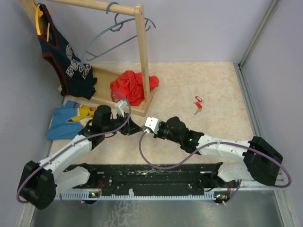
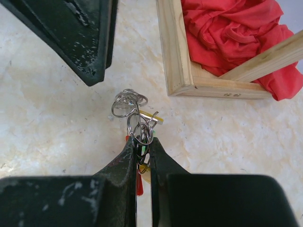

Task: Put the keys on the keyring

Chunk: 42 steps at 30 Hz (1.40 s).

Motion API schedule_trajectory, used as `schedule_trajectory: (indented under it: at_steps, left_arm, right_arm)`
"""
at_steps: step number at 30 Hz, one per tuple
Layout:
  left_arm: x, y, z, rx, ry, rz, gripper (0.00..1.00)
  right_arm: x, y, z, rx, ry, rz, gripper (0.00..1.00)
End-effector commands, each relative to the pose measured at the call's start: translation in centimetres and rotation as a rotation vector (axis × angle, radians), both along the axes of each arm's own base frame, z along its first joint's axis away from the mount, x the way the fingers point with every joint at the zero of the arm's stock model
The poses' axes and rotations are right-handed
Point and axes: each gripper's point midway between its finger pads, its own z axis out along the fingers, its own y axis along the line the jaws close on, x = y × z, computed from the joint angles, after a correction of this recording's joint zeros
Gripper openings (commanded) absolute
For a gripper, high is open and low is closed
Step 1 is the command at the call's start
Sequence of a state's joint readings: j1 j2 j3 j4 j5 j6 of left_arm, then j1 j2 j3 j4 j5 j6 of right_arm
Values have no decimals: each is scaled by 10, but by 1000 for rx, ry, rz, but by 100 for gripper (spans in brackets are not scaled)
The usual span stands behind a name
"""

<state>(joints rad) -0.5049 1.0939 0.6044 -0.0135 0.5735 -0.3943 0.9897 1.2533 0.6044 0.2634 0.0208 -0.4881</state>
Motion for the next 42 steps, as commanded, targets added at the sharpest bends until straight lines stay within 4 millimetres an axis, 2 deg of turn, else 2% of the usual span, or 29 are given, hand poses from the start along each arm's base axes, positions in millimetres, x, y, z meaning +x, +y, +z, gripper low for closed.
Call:
schedule_trajectory:
  at_steps: [1, 7, 11, 18, 24, 32, 42]
  left_arm:
    - [19, 4, 33, -208, -96, 187, 37]
    - [8, 4, 44, -443, -52, 237, 40]
    - [3, 6, 45, -588, 25, 274, 43]
    - [4, 4, 53, -716, 87, 296, 45]
    - [9, 7, 55, -774, 108, 339, 45]
    - [13, 9, 40, -755, 174, 404, 45]
    - [16, 5, 52, -813, 166, 379, 38]
  right_arm:
    - [11, 17, 49, 204, -8, -70, 0]
    - [14, 17, 54, 295, 28, -145, 0]
    - [16, 18, 57, 363, 46, -198, 0]
    - [11, 30, 60, 441, 72, -215, 0]
    - [8, 36, 60, 463, 77, -203, 0]
    - [6, 37, 66, 494, 71, -197, 0]
    - [3, 40, 65, 507, 84, -179, 0]
